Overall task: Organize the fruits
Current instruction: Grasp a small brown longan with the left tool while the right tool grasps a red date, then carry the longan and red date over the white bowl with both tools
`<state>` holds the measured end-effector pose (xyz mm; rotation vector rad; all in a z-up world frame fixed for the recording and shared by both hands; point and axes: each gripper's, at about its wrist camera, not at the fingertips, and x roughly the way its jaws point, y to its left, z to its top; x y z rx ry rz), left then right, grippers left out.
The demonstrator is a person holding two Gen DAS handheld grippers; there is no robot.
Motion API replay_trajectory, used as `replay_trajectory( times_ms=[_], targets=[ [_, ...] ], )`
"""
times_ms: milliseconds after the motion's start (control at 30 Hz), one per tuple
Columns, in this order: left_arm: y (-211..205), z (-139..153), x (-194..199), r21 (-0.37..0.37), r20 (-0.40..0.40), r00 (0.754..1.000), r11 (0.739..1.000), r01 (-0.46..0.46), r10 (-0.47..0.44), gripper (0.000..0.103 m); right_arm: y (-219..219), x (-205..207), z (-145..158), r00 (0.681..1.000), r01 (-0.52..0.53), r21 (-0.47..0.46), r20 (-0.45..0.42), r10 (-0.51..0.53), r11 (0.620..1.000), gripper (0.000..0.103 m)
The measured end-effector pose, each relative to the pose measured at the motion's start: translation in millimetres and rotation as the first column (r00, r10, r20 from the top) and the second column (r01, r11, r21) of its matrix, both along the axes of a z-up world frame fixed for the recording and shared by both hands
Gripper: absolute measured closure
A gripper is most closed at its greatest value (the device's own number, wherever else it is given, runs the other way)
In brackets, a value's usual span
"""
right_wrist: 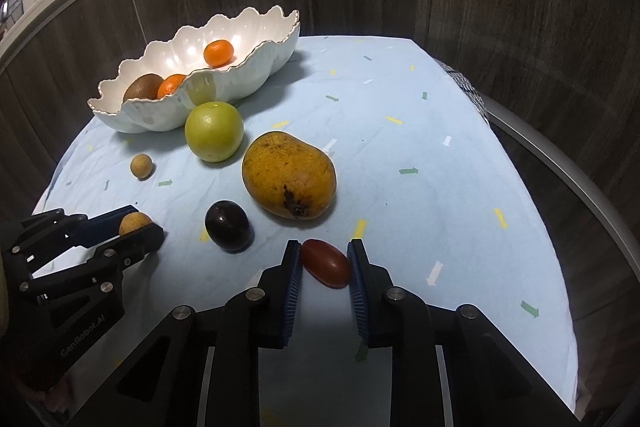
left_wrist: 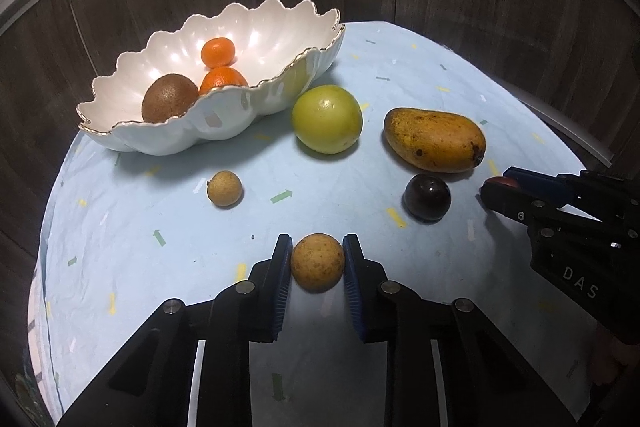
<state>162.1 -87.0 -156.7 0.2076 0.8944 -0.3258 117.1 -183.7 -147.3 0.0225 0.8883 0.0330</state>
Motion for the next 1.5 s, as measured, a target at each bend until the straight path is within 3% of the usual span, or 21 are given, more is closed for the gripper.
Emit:
replay_trajectory(
  times_ms=[800,1500],
  targets=[
    [16.1,46.7,-3.8,-0.042,0.092,0.995,0.998,-0.036,0.04,0.077,16.8,-7.4,48.9,0.995,-0.024,-0.014,0.094,0.025,1.0,0.078],
    [61.0,87.3,22.0,-0.079,0.163,0.975,0.987,-0.137,0.149,0.078,52.0,24.4,97.7,0.977,-0.084,-0.018,0.195,0.086,0.996,0.078]
  ],
)
